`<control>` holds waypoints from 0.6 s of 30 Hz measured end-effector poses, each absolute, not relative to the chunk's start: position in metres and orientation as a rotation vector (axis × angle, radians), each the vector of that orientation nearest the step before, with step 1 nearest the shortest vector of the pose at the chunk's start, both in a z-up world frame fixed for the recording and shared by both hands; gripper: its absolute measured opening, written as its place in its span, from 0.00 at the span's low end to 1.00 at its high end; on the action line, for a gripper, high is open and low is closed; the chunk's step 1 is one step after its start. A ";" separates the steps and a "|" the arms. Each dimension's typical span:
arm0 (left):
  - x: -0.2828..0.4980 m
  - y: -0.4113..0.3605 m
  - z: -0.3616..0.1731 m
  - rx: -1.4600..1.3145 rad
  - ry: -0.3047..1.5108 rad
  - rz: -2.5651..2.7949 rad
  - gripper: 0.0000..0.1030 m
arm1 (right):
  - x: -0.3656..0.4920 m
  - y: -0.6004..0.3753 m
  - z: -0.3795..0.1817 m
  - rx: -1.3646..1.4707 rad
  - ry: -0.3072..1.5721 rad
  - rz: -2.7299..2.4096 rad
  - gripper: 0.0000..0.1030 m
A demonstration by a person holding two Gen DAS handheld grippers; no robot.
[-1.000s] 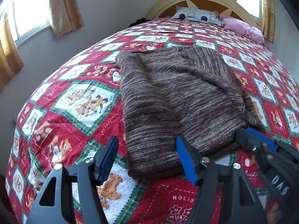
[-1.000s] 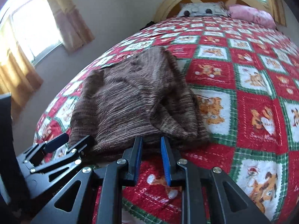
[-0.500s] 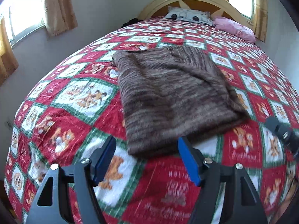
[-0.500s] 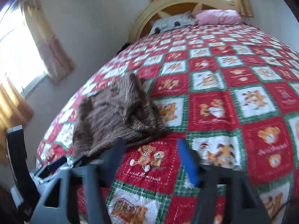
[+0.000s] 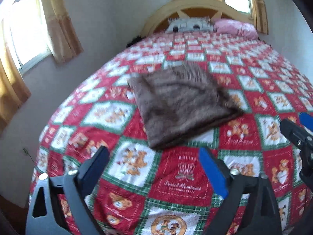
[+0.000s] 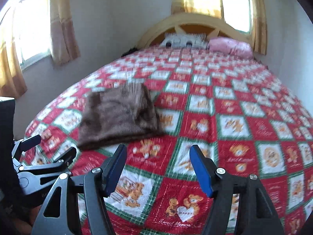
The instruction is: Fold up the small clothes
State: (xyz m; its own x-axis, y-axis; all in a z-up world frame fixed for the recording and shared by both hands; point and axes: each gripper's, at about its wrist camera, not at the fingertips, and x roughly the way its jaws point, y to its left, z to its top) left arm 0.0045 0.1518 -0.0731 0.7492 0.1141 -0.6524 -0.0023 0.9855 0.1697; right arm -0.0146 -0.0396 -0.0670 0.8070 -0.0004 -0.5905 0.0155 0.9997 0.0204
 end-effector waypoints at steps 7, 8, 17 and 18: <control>-0.026 0.160 -0.017 0.125 0.518 0.072 1.00 | -0.055 -0.022 -0.003 -0.016 0.422 -0.007 0.66; -0.028 0.161 -0.012 0.120 0.508 0.067 1.00 | -0.058 -0.020 0.001 -0.016 0.406 -0.005 0.66; -0.049 0.158 0.008 0.089 0.436 0.068 1.00 | -0.086 -0.013 0.024 -0.014 0.288 -0.005 0.71; -0.050 0.157 0.008 0.087 0.434 0.069 1.00 | -0.087 -0.014 0.024 -0.008 0.288 -0.007 0.71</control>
State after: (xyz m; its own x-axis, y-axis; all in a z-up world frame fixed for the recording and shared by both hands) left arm -0.0500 0.1571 0.0084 0.9051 0.0850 -0.4167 -0.0477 0.9939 0.0991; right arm -0.0867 -0.0143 0.0240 0.9587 -0.0082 -0.2843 0.0059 0.9999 -0.0089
